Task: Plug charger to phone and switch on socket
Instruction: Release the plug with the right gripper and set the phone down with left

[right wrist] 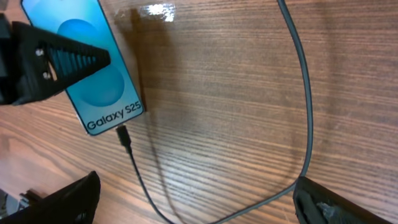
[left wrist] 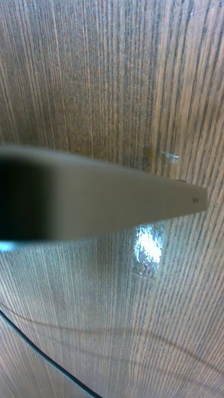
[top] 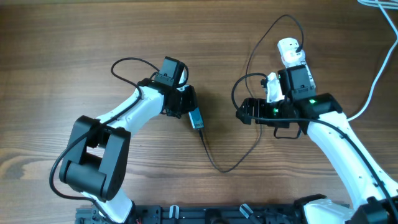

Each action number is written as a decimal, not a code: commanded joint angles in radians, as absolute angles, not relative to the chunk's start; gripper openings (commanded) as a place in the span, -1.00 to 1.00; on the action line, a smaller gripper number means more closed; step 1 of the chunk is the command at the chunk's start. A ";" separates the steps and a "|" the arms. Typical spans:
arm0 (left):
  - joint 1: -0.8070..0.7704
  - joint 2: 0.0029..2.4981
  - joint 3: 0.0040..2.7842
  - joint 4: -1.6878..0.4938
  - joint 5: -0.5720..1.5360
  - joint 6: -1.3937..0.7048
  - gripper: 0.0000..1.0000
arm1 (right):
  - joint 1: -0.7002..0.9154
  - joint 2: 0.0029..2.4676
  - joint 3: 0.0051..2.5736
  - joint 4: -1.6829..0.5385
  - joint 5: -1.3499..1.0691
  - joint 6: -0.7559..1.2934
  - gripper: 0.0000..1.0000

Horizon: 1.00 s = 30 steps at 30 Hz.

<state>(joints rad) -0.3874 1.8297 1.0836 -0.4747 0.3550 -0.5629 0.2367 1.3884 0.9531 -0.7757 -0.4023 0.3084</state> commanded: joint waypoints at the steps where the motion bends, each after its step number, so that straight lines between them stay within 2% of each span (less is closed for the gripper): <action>1: -0.391 1.841 1.079 -0.480 0.330 -0.569 -0.92 | 0.233 1.404 0.974 -0.760 -0.389 0.299 0.99; 4: -0.391 1.841 1.079 -0.490 0.319 -0.569 -0.87 | 0.233 1.404 0.974 -0.736 -0.390 0.311 0.99; 5: -0.391 1.841 1.079 -0.491 0.319 -0.569 -0.79 | 0.233 1.404 0.974 -0.715 -0.389 0.355 1.00; 6: -0.391 1.841 1.079 -0.494 0.320 -0.569 -0.61 | 0.233 1.404 0.974 -0.703 -0.389 0.391 1.00; 7: -0.391 1.841 1.079 -0.498 0.320 -0.569 -0.57 | 0.233 1.404 0.974 -0.702 -0.389 0.401 1.00; 11: -0.391 1.841 1.079 -0.508 0.319 -0.568 -0.46 | 0.233 1.404 0.974 -0.702 -0.389 0.398 1.00; 17: -0.391 1.841 1.079 -0.514 0.294 -0.568 -0.43 | 0.233 1.404 0.974 -0.707 -0.389 0.395 1.00; 18: -0.391 1.841 1.079 -0.517 0.273 -0.569 -0.49 | 0.233 1.404 0.974 -0.707 -0.389 0.395 0.99; 20: -0.391 1.841 1.079 -0.526 0.239 -0.568 -0.84 | 0.233 1.404 0.974 -0.707 -0.389 0.395 1.00; 21: -0.391 1.841 1.079 -0.535 0.224 -0.568 -0.92 | 0.233 1.404 0.974 -0.707 -0.389 0.395 1.00; 30: -0.378 1.841 1.079 -0.558 0.079 -0.569 -0.92 | 0.233 1.404 0.974 -0.707 -0.394 0.406 0.99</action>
<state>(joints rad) -0.3870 1.8301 1.0836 -0.5575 0.1646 -0.5697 0.2367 1.3933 0.9531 -0.7090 -0.3988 0.3889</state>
